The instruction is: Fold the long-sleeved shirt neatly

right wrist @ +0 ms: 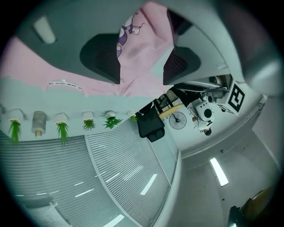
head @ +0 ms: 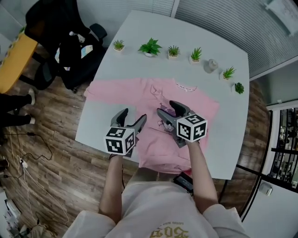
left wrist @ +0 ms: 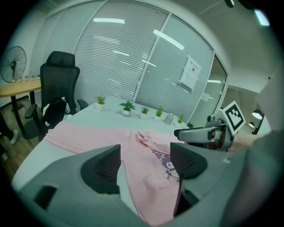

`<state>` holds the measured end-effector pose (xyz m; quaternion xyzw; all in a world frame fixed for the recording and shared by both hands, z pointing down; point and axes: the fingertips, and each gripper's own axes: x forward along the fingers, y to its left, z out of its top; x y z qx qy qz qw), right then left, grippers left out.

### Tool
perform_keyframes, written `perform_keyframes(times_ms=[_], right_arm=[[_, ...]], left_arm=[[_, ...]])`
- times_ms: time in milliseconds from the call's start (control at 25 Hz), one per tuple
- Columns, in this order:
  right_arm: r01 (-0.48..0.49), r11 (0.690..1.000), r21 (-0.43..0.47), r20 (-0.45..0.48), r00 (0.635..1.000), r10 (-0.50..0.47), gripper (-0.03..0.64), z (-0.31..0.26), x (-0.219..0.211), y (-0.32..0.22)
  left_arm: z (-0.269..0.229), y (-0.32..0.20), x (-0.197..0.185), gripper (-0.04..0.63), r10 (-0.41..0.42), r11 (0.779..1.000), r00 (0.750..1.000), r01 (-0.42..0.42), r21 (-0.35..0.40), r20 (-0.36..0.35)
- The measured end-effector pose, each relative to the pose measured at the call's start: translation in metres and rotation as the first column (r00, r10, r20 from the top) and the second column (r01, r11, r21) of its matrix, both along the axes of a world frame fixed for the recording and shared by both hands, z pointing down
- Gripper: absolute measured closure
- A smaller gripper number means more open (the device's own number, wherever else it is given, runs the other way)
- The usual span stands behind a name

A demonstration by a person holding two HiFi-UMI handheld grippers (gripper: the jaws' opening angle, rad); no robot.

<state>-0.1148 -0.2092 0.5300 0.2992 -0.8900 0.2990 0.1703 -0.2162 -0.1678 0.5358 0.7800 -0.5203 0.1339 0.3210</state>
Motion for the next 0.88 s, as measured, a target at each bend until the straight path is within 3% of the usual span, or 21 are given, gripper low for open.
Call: perform_keyframes(times_ms=[200, 480, 880], right_arm=[[-0.055, 0.996, 0.063, 0.016, 0.998, 0.054, 0.31, -0.034, 0.039, 0.039], [-0.144, 0.987, 0.075, 0.113, 0.984, 0.135, 0.324, -0.067, 0.097, 0.085], [-0.083, 0.992, 0.095, 0.196, 0.979, 0.063, 0.331, -0.091, 0.099, 0.13]], left_arm=[[-0.017, 0.008, 0.009, 0.239, -0.033, 0.999, 0.999, 0.033, 0.031, 0.01], [-0.044, 0.033, 0.026, 0.238, -0.092, 0.993, 0.996, 0.091, 0.069, 0.011], [-0.074, 0.09, 0.009, 0.238, -0.199, 0.976, 0.979, 0.193, 0.104, 0.052]])
